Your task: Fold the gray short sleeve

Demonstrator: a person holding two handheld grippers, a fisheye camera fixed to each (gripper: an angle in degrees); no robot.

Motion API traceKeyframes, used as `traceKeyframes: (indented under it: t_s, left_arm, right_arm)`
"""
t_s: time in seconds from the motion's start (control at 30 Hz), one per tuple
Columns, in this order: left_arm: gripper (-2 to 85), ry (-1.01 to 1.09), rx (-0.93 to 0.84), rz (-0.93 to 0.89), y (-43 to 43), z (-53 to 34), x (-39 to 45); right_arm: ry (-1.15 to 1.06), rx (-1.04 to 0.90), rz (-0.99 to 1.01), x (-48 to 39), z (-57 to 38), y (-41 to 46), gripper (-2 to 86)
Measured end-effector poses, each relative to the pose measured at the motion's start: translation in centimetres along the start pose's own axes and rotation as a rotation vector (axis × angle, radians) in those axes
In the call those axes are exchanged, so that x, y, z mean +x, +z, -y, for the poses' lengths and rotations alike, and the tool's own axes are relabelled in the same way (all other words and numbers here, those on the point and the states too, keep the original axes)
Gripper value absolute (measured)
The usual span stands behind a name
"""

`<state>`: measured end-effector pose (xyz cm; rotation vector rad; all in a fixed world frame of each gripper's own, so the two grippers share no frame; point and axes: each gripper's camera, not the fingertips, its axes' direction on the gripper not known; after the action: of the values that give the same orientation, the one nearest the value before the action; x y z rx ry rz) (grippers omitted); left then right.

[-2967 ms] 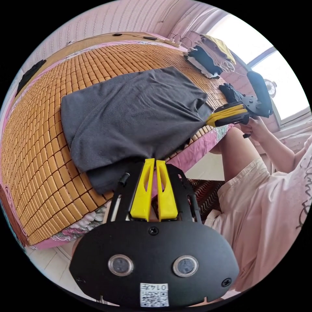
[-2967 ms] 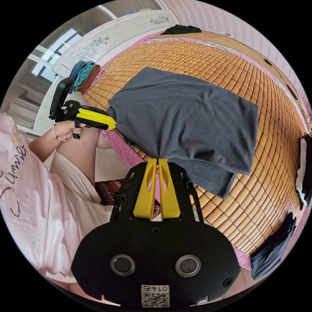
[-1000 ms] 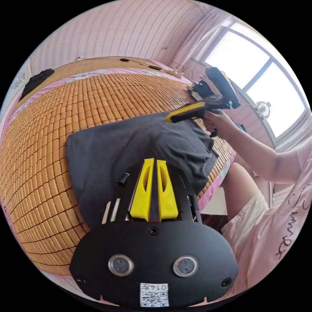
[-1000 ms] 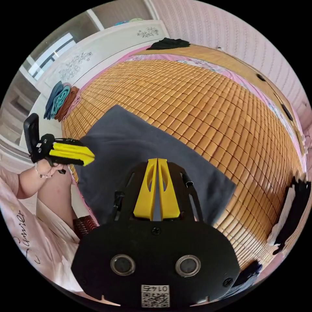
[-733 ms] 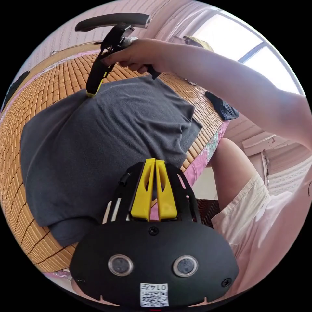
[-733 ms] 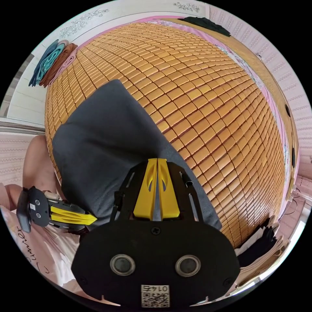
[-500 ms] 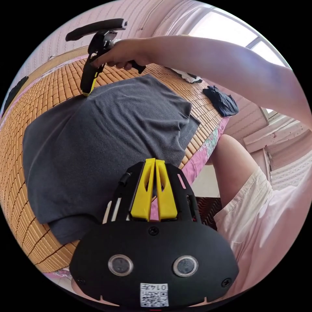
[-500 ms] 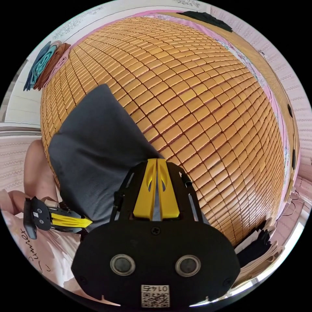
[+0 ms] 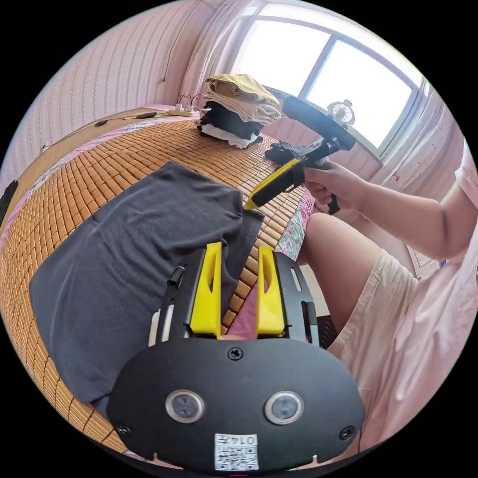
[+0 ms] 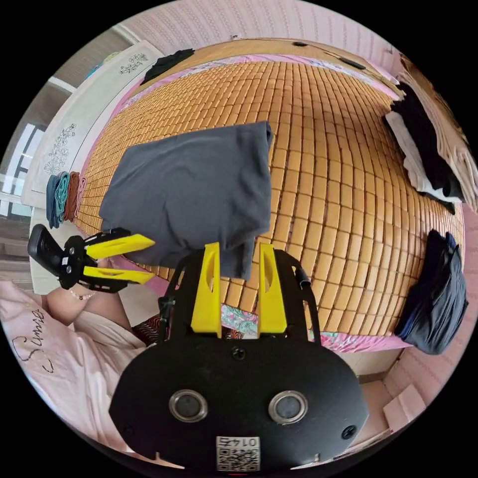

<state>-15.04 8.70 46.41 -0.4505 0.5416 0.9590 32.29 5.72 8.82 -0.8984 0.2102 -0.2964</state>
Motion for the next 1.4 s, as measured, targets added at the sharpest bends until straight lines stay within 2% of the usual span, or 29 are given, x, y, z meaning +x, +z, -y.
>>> traceKeyframes:
  t_s: [0.13,0.3,0.37,0.47,0.53,0.73,0.87,0.93,1.07,1.27,1.4]
  left_arm:
    - [16.4,0.030,-0.043,0.037,2.7,2.4,1.4]
    - [19.0,0.109,-0.068,0.073,5.2,4.7,3.7]
    - [18.3,0.137,-0.087,0.074,6.1,5.3,4.6]
    - [10.1,0.152,-0.138,0.130,7.5,5.6,5.8]
    - [0.8,0.130,-0.150,0.203,7.1,5.2,6.6]
    - [-0.7,0.203,-0.165,0.061,5.4,2.0,9.1]
    - [-0.8,0.229,-0.196,0.003,4.6,0.0,10.0]
    - [-0.8,0.230,-0.190,-0.005,3.9,-0.9,10.1]
    - [-0.7,0.245,-0.180,-0.010,3.2,-1.8,9.6]
    - [-0.6,0.152,-0.053,-0.116,1.1,-1.3,8.3]
    - [-0.7,0.044,0.123,-0.235,-0.5,-0.3,7.8]
  right_arm:
    - [0.030,0.001,0.146,2.8,-2.5,1.5,5.0]
    - [0.016,0.121,0.331,5.9,-4.8,0.2,1.6]
    - [-0.006,0.158,0.431,6.9,-5.6,-0.5,1.3]
    - [-0.071,0.173,0.572,7.8,-6.5,-1.1,1.2]
    - [-0.091,0.168,0.582,8.1,-7.3,-1.2,1.3]
    - [0.127,0.281,0.460,12.4,-10.2,-1.0,3.6]
    - [0.215,0.290,0.362,14.3,-8.7,1.0,9.6]
    - [0.221,0.246,0.371,14.4,-7.6,2.6,9.6]
    - [0.256,0.234,0.485,15.3,-7.3,4.3,3.9]
    - [0.275,0.359,0.609,16.8,-9.8,0.9,1.8]
    - [0.276,0.472,0.559,17.0,-11.4,-4.7,1.4]
